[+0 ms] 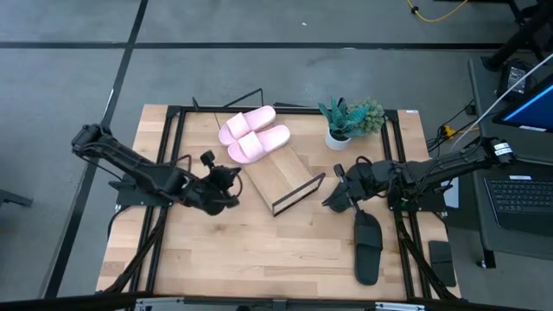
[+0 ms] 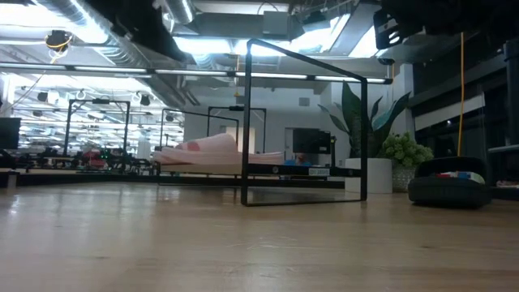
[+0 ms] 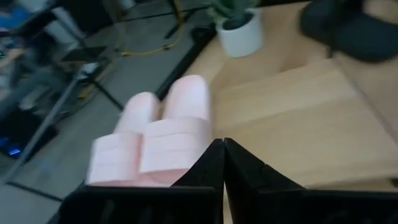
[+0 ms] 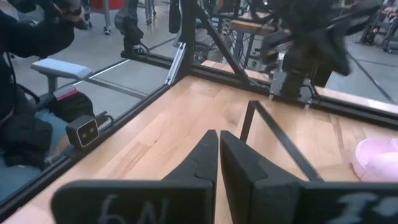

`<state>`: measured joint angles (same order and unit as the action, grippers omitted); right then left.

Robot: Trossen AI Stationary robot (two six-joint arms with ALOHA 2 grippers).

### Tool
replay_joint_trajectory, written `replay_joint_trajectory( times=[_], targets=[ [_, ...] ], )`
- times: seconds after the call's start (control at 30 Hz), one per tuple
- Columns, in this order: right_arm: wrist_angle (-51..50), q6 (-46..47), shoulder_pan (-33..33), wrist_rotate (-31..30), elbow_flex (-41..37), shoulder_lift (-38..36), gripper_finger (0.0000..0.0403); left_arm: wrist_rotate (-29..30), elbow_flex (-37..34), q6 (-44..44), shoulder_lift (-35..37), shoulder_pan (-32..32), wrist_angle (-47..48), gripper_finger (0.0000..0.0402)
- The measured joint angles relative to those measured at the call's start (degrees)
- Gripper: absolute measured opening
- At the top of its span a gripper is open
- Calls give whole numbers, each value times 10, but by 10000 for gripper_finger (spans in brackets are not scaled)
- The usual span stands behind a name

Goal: Pick and place slides into the shelf
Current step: Put the bottom black slides on the shelf

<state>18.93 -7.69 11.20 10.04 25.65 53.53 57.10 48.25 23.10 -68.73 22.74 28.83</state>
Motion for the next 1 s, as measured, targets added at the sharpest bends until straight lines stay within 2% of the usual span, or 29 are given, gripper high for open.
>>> replay_joint_trajectory(
  times=[0.33, 0.5, 0.6, 0.83, 1.0],
  targets=[
    [7, 31, 0, 0, 0, 0, 21, -53, -115, -91, 108, 31, -115, 0],
    [23, 29, 0, 0, 0, 0, 21, -164, -202, -171, 198, 1, -217, 0],
    [31, 24, 0, -1, 0, 0, 21, -209, -249, -218, 252, -23, -261, 0],
    [32, 14, -1, -1, 0, 0, 21, -343, -327, -293, 366, -99, -291, 0],
    [32, 14, -1, -28, 0, 0, 21, -429, -375, -299, 423, -166, -302, 0]
  ],
)
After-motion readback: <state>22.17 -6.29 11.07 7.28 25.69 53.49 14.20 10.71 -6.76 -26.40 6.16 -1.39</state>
